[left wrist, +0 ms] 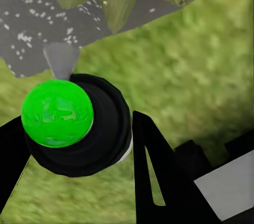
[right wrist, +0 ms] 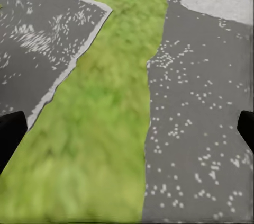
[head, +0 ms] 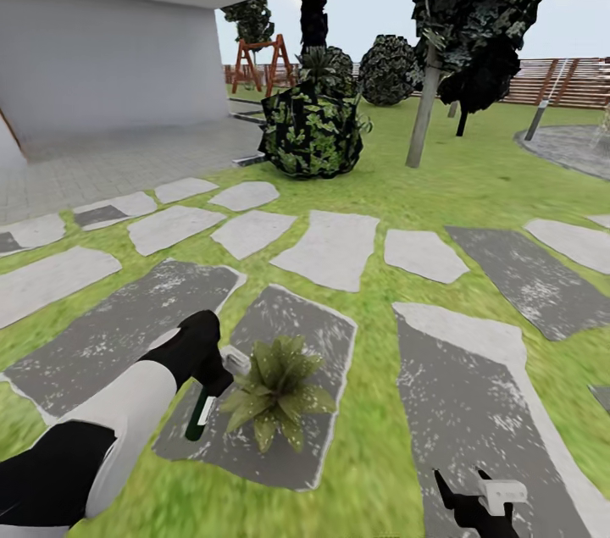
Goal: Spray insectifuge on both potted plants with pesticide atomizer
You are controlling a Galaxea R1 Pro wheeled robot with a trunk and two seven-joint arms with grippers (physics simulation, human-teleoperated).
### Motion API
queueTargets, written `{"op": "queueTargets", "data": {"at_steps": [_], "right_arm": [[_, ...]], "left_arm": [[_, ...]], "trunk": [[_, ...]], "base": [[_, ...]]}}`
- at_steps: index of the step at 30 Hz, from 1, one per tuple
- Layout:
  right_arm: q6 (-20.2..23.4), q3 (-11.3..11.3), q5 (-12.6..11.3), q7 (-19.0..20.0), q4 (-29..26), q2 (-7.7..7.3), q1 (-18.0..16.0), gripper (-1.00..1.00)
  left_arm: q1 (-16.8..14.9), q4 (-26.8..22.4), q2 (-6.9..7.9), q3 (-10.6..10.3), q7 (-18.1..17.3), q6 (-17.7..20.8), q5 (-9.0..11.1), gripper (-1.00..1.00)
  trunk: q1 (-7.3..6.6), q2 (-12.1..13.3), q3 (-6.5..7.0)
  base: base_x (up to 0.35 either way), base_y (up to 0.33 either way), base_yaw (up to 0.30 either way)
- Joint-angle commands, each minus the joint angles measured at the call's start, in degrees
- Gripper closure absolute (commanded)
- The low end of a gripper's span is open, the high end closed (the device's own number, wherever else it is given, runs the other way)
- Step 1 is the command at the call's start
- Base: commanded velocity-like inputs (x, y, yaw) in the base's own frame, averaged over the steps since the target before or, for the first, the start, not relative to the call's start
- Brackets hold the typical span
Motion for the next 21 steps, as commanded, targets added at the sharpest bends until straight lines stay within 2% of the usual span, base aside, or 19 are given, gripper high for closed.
{"op": "queueTargets", "data": {"at_steps": [1, 4, 5, 6, 9, 14, 21], "right_arm": [[-0.2, -0.5, 0.3, 0.4, 0.0, 0.03, -0.1, -1.00], [-0.3, -0.5, 0.3, 0.4, 0.0, 0.05, -0.1, -1.00], [-0.3, -0.5, 0.3, 0.4, 0.1, 0.08, -0.1, -1.00], [-0.3, -0.5, 0.3, 0.4, 0.1, 0.09, -0.1, -1.00], [-0.3, -0.5, 0.3, 0.4, 0.1, 0.08, -0.1, -1.00], [-0.3, -0.5, 0.3, 0.4, 0.1, 0.09, -0.1, -1.00], [-0.3, -0.5, 0.3, 0.4, 0.2, 0.08, -0.1, -1.00]], "left_arm": [[0.2, 0.0, 0.22, -0.1, -0.6, 0.3, -0.4, 1.00], [1.0, 0.6, 1.30, -0.2, -0.5, 0.1, -0.4, 1.00], [1.7, 0.7, 2.87, -0.2, -0.5, 0.1, -0.6, 1.00], [2.0, 0.7, 3.71, -0.2, -0.5, 0.0, -0.6, 1.00], [2.4, 0.8, 5.10, -0.2, -0.6, 0.0, -0.6, 1.00], [4.0, 0.8, 5.58, -0.1, -0.7, -0.2, -0.5, 1.00], [5.6, 1.2, 4.98, -0.1, -0.8, -0.4, -0.5, 1.00]], "trunk": [[-0.01, 0.0, -0.05], [-0.01, 0.0, -0.05], [-0.01, 0.0, -0.05], [-0.01, 0.0, -0.05], [-0.01, 0.0, -0.05], [-0.01, 0.0, -0.05], [-0.01, 0.0, -0.05]], "base": [[0.000, 0.000, -0.199], [0.000, 0.000, -0.063], [0.000, 0.000, -0.011], [0.000, 0.000, -0.006], [0.000, 0.000, -0.002], [0.000, 0.000, 0.000], [0.000, 0.000, 0.000]]}}
